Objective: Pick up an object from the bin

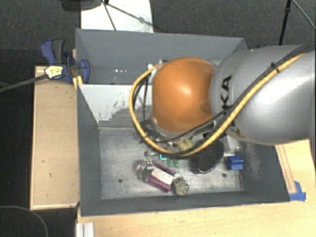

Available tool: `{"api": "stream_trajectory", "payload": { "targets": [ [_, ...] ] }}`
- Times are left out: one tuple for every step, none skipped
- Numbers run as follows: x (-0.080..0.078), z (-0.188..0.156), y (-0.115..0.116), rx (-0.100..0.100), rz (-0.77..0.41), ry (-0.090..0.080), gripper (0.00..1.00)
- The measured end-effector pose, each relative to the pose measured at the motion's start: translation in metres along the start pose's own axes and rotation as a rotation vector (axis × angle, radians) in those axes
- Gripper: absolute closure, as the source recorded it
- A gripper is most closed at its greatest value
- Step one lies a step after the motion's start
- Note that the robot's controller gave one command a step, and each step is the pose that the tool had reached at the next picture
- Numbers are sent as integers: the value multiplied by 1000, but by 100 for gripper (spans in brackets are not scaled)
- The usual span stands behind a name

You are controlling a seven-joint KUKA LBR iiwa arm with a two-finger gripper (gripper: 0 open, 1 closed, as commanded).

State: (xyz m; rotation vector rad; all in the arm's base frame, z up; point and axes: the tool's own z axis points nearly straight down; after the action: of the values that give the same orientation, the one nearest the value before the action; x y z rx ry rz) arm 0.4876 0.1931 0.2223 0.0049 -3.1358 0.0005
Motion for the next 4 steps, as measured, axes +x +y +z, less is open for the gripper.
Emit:
{"api": "stream_trajectory", "payload": {
  "targets": [
    [-20, 154, -85, -3, 90, -1, 0],
    [8, 122, -72, -1, 237, -4, 0],
    [5, 101, -87, -3, 395, -10, 0],
    [6, 152, -65, -2, 544, -5, 0]
  ]
}}
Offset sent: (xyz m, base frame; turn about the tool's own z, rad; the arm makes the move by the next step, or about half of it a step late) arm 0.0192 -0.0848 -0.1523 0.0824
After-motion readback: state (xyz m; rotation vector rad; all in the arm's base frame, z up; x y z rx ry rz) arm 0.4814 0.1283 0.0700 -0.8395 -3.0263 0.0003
